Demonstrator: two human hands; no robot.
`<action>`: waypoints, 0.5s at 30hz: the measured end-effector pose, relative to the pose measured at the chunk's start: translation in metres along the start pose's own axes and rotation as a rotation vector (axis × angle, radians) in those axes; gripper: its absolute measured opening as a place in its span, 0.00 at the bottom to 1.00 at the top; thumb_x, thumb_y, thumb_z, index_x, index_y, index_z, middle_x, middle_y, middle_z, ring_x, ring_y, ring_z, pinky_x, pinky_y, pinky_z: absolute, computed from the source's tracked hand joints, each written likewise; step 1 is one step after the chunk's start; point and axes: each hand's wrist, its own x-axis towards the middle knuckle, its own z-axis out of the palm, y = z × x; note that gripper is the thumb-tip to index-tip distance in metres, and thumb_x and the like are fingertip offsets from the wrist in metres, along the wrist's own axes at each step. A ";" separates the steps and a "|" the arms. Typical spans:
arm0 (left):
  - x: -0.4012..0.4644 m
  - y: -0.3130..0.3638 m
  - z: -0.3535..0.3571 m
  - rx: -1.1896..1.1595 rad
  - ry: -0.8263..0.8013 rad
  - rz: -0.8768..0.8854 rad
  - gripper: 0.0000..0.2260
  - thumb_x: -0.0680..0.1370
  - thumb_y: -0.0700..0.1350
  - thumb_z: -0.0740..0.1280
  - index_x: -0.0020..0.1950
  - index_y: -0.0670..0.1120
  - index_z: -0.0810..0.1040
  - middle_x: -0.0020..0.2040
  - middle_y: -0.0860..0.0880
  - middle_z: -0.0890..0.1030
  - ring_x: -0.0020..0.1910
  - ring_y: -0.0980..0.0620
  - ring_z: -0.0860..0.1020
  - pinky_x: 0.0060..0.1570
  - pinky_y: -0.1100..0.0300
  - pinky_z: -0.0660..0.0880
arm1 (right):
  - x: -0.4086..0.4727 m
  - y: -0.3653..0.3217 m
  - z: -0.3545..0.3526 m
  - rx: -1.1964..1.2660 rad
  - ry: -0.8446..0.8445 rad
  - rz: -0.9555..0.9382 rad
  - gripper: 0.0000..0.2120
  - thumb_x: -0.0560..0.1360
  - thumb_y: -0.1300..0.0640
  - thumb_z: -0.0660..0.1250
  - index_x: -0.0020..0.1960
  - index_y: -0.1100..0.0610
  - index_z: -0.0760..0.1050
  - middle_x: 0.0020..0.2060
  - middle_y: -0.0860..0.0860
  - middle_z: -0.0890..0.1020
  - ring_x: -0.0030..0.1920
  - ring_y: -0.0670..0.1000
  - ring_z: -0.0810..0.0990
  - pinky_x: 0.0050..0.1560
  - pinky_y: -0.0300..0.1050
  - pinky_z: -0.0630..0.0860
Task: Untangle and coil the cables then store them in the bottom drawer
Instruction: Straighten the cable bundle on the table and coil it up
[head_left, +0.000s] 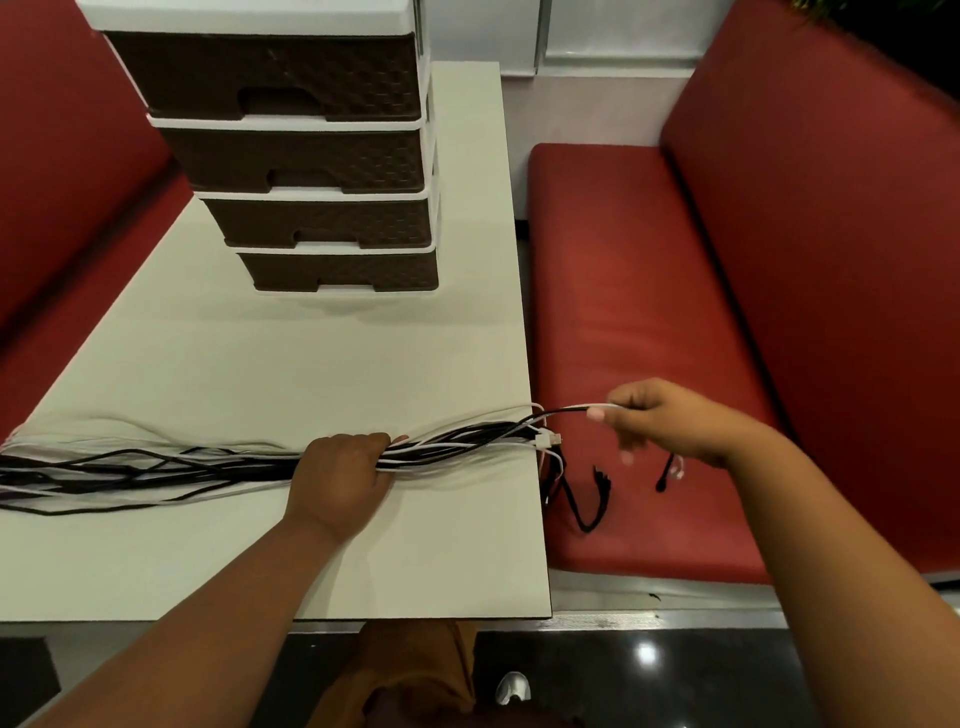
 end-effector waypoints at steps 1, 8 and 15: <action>0.000 0.000 0.000 -0.004 -0.005 -0.003 0.07 0.69 0.50 0.55 0.32 0.51 0.67 0.25 0.49 0.74 0.25 0.43 0.73 0.28 0.60 0.59 | -0.003 0.005 -0.005 0.072 0.024 0.005 0.20 0.76 0.45 0.67 0.35 0.60 0.71 0.26 0.51 0.76 0.30 0.51 0.67 0.31 0.45 0.66; 0.000 -0.001 0.001 0.027 0.020 0.020 0.08 0.68 0.50 0.56 0.32 0.50 0.71 0.26 0.49 0.76 0.26 0.43 0.74 0.28 0.60 0.58 | 0.015 0.069 0.007 -0.441 0.100 0.284 0.11 0.80 0.57 0.61 0.59 0.53 0.78 0.57 0.55 0.81 0.54 0.56 0.79 0.54 0.48 0.75; 0.001 -0.001 0.001 -0.007 0.019 0.008 0.10 0.69 0.51 0.56 0.32 0.49 0.71 0.26 0.49 0.76 0.26 0.42 0.75 0.27 0.60 0.63 | 0.029 -0.013 0.074 -0.325 0.462 -0.278 0.24 0.73 0.52 0.60 0.68 0.56 0.72 0.62 0.53 0.77 0.64 0.56 0.74 0.65 0.53 0.71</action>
